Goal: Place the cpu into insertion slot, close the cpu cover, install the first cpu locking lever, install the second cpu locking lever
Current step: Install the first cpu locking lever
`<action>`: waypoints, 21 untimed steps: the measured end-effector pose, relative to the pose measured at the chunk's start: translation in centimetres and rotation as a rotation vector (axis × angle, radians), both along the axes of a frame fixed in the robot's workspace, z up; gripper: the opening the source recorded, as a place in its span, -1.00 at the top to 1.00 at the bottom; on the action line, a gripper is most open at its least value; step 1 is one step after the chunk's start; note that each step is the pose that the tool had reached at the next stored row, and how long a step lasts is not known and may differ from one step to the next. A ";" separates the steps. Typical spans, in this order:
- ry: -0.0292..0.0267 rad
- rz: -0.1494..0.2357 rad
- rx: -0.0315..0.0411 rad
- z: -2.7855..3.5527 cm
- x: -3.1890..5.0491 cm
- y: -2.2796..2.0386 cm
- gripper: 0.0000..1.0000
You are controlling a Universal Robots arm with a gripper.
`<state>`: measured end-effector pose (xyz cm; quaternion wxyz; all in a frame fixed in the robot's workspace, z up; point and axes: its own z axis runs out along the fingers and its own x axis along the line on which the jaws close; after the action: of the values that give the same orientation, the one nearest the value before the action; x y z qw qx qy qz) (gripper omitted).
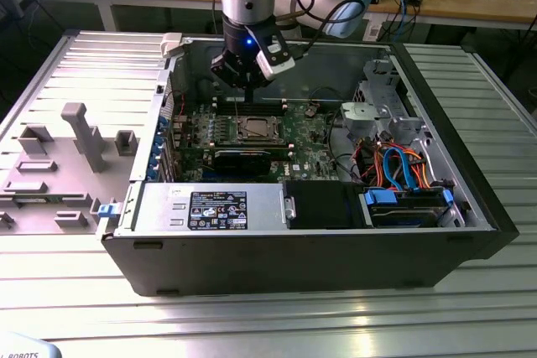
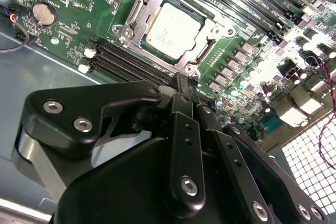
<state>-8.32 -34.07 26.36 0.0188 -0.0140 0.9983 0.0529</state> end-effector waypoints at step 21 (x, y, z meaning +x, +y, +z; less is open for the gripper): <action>-0.0001 0.129 0.0001 -0.02 -0.39 0.00 0.79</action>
<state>-8.71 -34.07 26.34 0.0154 -0.0785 0.9953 0.0540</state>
